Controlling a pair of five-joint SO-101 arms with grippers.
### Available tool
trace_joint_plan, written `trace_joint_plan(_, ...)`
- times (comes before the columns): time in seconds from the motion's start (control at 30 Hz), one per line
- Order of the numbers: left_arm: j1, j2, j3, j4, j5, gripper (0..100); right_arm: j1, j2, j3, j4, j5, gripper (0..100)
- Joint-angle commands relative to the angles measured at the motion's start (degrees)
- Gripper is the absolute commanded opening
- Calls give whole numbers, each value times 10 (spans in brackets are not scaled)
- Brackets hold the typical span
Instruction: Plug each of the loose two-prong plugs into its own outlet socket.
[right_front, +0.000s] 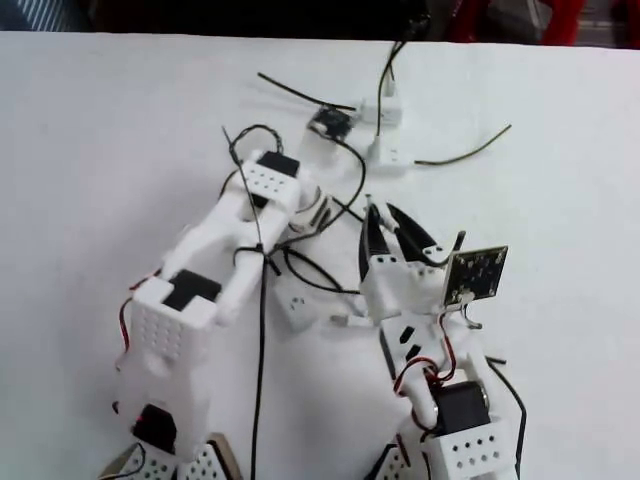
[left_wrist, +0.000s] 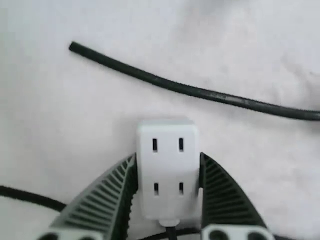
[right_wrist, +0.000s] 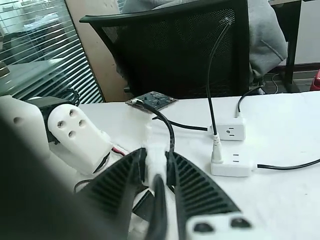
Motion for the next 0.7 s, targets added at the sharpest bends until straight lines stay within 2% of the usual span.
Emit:
trace_joint_plan(0.0,-3,-58,-15,39,-196,38,6,-12,-17,-14,1,16)
trace_joint_plan(0.13,5,-80,-14,73,-316,38,6,-12,-17,-14,1,16)
trace_joint_plan(0.23,3,-74,-14,78,-371,39,6,-13,-17,-14,1,16)
trace_joint_plan(0.3,2,-62,-14,76,-372,55,7,-13,-17,-14,1,16)
trace_joint_plan(0.4,1,-51,-14,79,-363,148,7,-13,-17,-14,1,16)
trace_joint_plan(0.5,1,-58,-18,92,-311,213,7,-13,-17,-14,1,16)
trace_joint_plan(0.67,4,-108,-14,105,-272,237,7,-13,-17,-14,1,16)
